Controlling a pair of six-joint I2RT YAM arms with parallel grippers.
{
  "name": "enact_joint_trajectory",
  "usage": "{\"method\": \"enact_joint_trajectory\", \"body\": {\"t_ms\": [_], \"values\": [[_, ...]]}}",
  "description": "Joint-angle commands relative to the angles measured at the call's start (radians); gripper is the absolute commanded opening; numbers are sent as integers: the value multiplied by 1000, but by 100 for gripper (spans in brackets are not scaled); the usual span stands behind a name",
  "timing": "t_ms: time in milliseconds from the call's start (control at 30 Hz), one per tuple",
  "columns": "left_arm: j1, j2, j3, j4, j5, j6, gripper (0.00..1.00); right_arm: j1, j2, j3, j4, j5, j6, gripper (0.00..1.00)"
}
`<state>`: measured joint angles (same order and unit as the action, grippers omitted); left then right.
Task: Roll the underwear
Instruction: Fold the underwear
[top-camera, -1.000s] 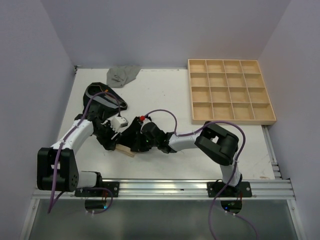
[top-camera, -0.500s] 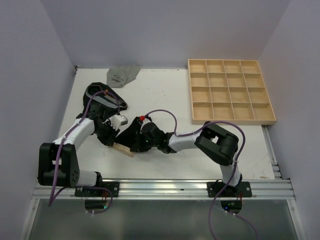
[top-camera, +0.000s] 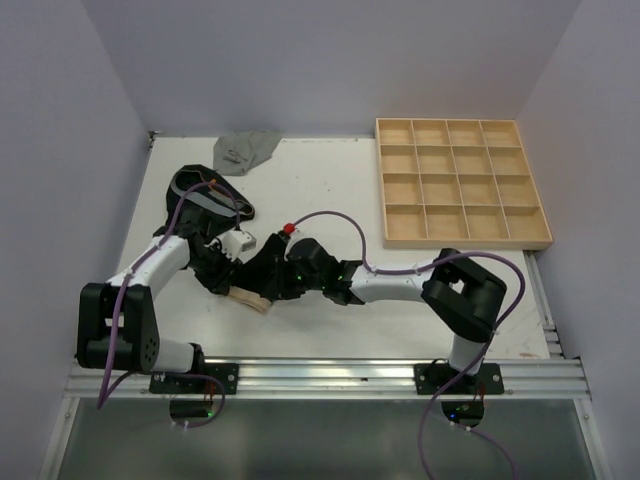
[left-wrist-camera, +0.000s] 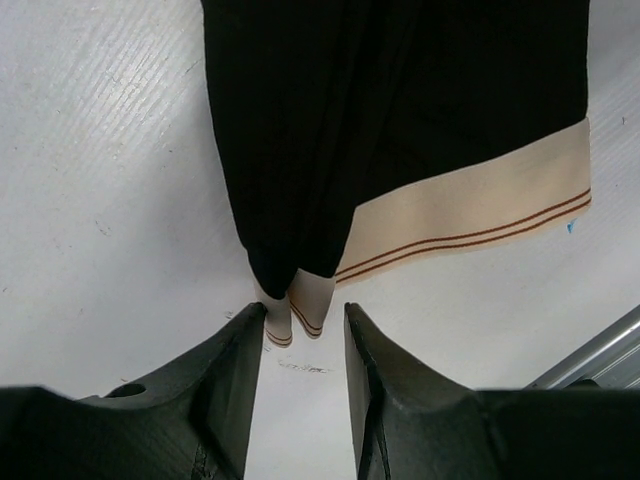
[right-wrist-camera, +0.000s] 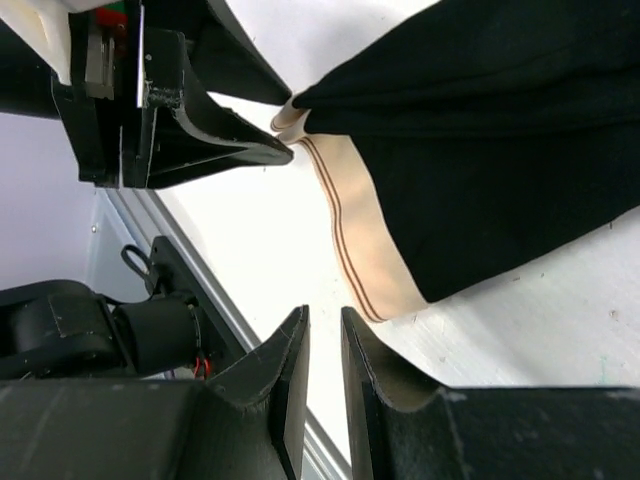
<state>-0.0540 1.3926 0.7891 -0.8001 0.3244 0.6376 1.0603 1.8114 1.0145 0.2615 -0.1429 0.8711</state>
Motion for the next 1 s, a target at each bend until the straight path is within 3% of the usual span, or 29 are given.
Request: {"method": "enact_joint_trajectory", "body": {"t_ms": [0, 233, 467, 967], "values": [[-6, 12, 10, 30, 5, -16, 42, 4, -24, -16, -51, 26, -11, 23], [-6, 23, 10, 36, 13, -16, 27, 6, 78, -7, -19, 11, 12, 22], [-7, 17, 25, 16, 16, -13, 0, 6, 169, 18, 16, -9, 26, 21], [-82, -70, 98, -59, -39, -56, 0, 10, 137, 33, -24, -15, -4, 20]]}}
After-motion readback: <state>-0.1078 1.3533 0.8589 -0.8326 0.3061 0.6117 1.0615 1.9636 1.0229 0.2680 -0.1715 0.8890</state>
